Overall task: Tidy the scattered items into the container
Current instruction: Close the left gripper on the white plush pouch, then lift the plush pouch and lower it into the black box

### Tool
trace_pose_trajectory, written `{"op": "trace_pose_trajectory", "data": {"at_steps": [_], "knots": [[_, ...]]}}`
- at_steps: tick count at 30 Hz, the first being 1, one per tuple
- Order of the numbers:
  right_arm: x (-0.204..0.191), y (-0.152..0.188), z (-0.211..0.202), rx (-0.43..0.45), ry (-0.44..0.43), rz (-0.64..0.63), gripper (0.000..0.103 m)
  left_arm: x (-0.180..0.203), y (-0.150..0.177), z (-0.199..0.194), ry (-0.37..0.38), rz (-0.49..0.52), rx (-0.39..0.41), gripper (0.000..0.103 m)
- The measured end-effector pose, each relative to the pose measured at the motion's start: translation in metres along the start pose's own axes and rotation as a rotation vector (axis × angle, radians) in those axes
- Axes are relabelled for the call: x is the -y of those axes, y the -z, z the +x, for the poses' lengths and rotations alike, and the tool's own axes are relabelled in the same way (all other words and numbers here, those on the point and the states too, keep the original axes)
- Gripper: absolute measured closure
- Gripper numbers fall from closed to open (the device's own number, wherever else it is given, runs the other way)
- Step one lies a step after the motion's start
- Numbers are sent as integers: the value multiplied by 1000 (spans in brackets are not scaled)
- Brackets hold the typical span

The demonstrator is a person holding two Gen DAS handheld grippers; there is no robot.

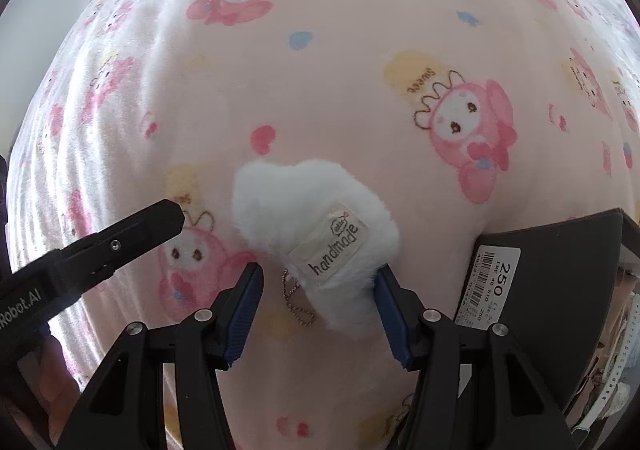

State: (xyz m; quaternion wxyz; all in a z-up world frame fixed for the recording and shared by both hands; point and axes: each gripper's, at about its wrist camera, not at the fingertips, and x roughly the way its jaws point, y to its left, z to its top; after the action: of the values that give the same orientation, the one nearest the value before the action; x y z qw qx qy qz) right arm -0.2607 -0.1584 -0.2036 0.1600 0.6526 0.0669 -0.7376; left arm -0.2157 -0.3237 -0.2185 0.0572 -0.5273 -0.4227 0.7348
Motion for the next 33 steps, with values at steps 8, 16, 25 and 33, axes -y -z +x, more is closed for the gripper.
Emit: {"op": "trace_pose_trajectory", "data": {"at_steps": [8, 16, 25, 33], "knots": [[7, -7, 15, -54, -107, 62, 48, 19, -11, 43, 43, 20, -50, 83], [15, 40, -54, 77, -301, 83, 58, 65, 39, -45, 88, 153, 67, 85], [72, 140, -189, 326, -298, 76, 58, 196, 130, -81, 152, 414, 78, 84], [163, 205, -192, 309, -165, 152, 57, 241, 193, 9, 122, 421, -49, 84]]}}
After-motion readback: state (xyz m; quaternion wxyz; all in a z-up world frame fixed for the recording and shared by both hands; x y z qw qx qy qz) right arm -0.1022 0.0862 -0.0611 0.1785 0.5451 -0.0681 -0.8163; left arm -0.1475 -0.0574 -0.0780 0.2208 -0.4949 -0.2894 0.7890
